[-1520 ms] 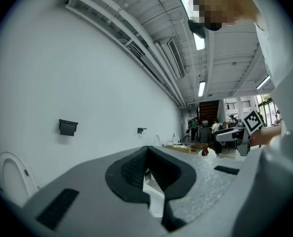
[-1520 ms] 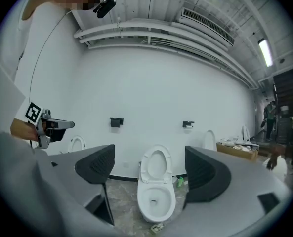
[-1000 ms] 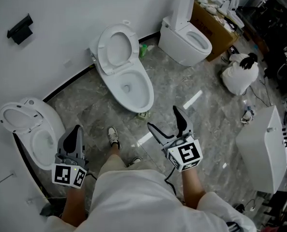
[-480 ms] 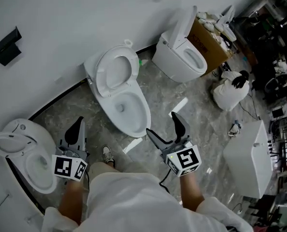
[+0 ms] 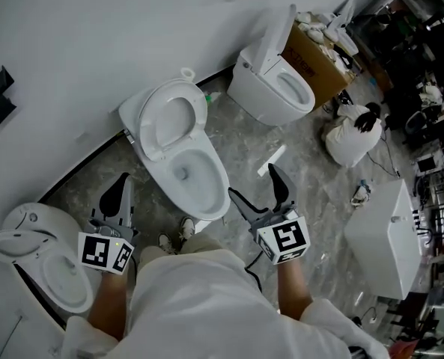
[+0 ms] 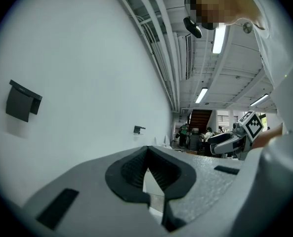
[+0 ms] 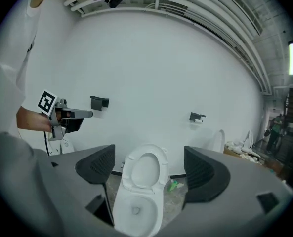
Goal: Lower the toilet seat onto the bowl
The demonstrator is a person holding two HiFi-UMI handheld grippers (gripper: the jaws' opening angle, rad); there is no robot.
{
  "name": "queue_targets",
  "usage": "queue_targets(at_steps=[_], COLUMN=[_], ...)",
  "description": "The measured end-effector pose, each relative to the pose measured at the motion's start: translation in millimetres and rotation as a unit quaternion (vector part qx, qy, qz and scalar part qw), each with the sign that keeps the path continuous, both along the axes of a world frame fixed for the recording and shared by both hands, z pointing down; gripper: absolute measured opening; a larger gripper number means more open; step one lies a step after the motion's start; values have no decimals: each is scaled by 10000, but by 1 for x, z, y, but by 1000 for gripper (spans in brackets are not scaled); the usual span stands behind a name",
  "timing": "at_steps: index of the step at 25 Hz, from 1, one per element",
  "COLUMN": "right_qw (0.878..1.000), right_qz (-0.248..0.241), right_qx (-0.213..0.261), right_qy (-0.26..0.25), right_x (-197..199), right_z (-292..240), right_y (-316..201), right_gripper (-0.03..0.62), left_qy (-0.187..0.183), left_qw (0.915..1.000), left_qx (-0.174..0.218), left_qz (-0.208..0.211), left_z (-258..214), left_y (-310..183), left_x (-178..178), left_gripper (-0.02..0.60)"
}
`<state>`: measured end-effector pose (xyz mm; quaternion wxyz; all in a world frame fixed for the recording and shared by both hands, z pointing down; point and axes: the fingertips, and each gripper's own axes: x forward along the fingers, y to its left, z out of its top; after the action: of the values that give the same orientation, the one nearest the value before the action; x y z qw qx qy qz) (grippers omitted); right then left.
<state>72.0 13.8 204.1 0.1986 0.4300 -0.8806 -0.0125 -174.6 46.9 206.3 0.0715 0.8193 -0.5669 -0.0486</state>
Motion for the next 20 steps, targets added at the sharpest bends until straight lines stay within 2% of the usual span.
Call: queue_targets(at_steps=[3,6,11,16,20], right_qw=[9996,9986,9941,9809,9636], right_qz=[-148,-393,-993,-1740,-2253], right_qx=[85,196,110,-61,-26], right_qy=[213,284,427,869,1441], right_x=[-5,-21,-50,-86,-118], right_z=[6,12,34,73,111], right_y=[-34,-69,-117,-158,-193], right_gripper=[405,405,405,405,405], left_qy=[-20,-208,-218,-184,-221], left_qw=[9998,9993,9972,9951,9915], left_qx=[-30,-118,-343,-545,-761], left_qz=[-175,-282,-633,-806,-1035], left_z=[-4,-2,10,23,35], left_y=[-11,-17,-31,-38,-36], left_x=[-7,-13,-19,-15,-22], left_gripper=[-6,-6,-6,-6,-6])
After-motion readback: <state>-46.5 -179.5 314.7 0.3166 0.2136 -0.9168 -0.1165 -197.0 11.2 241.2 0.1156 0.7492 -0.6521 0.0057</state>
